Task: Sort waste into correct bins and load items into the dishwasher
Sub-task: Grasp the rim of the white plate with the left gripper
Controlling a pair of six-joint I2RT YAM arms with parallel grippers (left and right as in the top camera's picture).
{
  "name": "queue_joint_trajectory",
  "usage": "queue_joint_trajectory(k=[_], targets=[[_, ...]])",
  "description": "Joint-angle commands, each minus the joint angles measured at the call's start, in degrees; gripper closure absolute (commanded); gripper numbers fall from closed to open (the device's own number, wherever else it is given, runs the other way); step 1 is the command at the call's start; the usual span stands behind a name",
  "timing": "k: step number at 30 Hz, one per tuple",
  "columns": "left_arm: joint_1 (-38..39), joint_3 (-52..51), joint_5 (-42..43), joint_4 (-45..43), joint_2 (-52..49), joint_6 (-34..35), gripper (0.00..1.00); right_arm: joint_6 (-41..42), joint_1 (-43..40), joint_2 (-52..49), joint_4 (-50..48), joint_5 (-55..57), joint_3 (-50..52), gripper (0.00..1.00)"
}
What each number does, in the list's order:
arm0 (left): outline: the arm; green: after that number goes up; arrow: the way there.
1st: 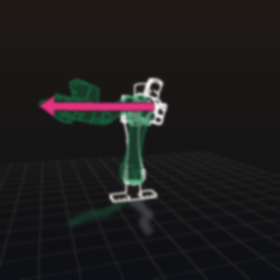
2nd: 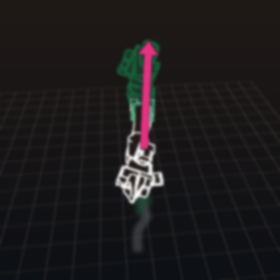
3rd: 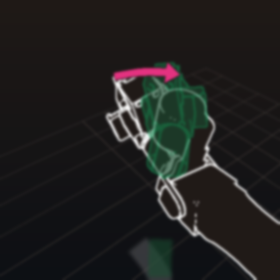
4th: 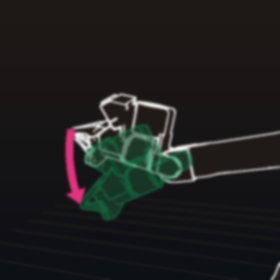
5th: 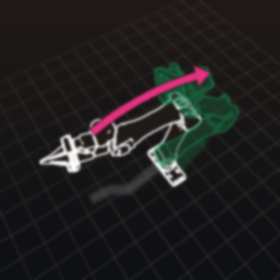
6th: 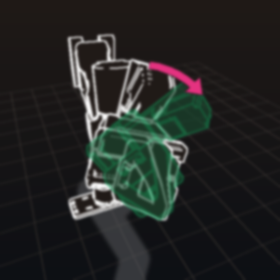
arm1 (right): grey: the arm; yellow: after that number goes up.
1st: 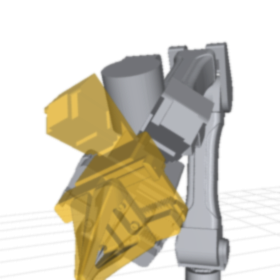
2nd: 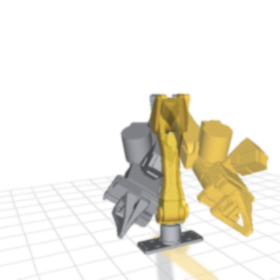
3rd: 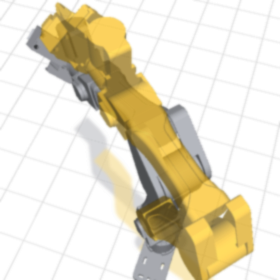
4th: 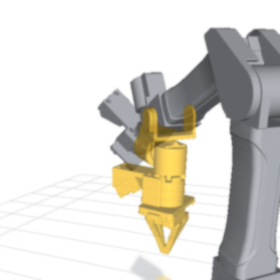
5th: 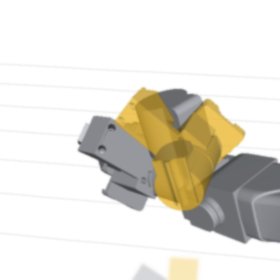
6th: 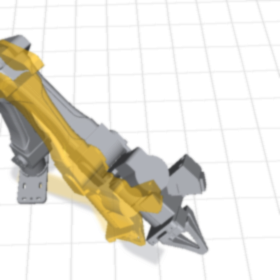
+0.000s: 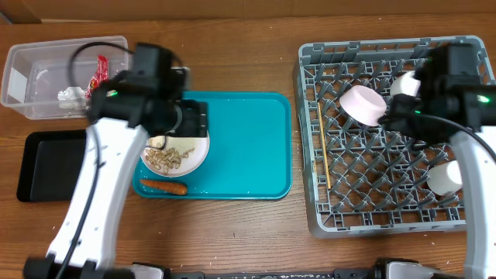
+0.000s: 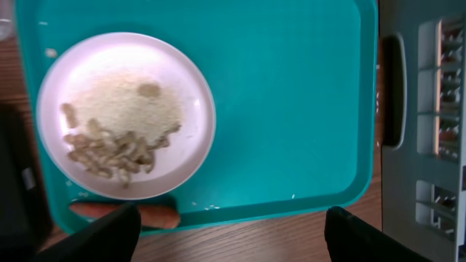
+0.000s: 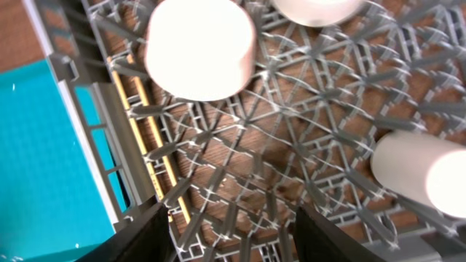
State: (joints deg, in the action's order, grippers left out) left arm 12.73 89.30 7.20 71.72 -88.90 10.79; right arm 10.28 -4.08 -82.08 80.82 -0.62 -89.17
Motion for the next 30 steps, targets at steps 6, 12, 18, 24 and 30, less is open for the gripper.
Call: queue_joint_trajectory(k=[6, 12, 18, 24, 30], targets=[[5.35, -0.11, -4.63, 0.02, -14.36, 0.24, 0.22, 0.15, -2.95, -0.96, -0.17, -3.58, -0.42, 0.42], [6.58, -0.11, -4.66, -0.39, -24.76, 0.46, 0.22, 0.15, -2.91, -0.96, -0.17, -3.56, -0.42, 0.43], [6.58, -0.11, -4.72, -2.19, -31.56, 0.44, 0.23, 0.15, -2.91, -0.96, -0.20, -3.56, -0.42, 0.42], [6.58, -0.11, -4.83, -5.29, -34.40, 0.44, 0.30, 0.15, -2.91, -0.96, -0.26, -3.56, -0.42, 0.43], [6.58, -0.26, -6.95, -5.73, -36.15, 0.87, 0.59, 0.15, -2.91, -0.96, -0.33, -3.58, -0.42, 0.43]])
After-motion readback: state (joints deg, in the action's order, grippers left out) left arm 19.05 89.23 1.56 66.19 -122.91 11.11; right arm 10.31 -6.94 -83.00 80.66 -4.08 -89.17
